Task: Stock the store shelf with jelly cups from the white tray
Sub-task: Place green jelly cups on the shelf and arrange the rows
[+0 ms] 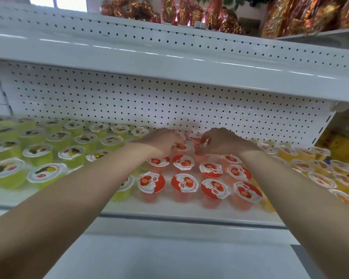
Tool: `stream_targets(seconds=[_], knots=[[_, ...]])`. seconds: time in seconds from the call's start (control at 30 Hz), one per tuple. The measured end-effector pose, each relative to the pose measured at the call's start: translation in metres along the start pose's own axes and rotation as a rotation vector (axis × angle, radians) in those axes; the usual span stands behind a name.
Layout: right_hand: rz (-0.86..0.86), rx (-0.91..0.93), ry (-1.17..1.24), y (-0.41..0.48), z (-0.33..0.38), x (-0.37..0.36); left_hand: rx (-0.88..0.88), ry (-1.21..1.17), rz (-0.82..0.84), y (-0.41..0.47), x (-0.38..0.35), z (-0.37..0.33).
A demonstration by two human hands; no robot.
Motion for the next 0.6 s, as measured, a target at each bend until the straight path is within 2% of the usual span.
stream_targets(seconds=[0.17,0.27,0.37,0.6], knots=[[-0.089,-0.002,0.004,-0.021,-0.006,0.012,-0.023,-0.009,-0.092,-0.009,0.007,-0.009],[0.030,-0.003,0.040,-0.046,-0.008,0.019,-0.030,-0.015,-0.134,-0.016,0.011,-0.015],[0.152,-0.013,-0.035,-0.066,-0.007,0.019,-0.037,-0.012,-0.130,-0.024,0.009,-0.021],[0.125,-0.034,-0.080,-0.084,-0.001,0.014,-0.060,-0.057,-0.083,-0.038,0.003,-0.030]])
Point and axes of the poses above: each hand's wrist, its own y-axis towards the middle knuckle, its own x-axis out of the back of the hand, z = x × y, the point moved 3 cm from there along y, towards the middle knuckle, and after that the axes turned 15 degrees about -x, right-handed, at the moved point
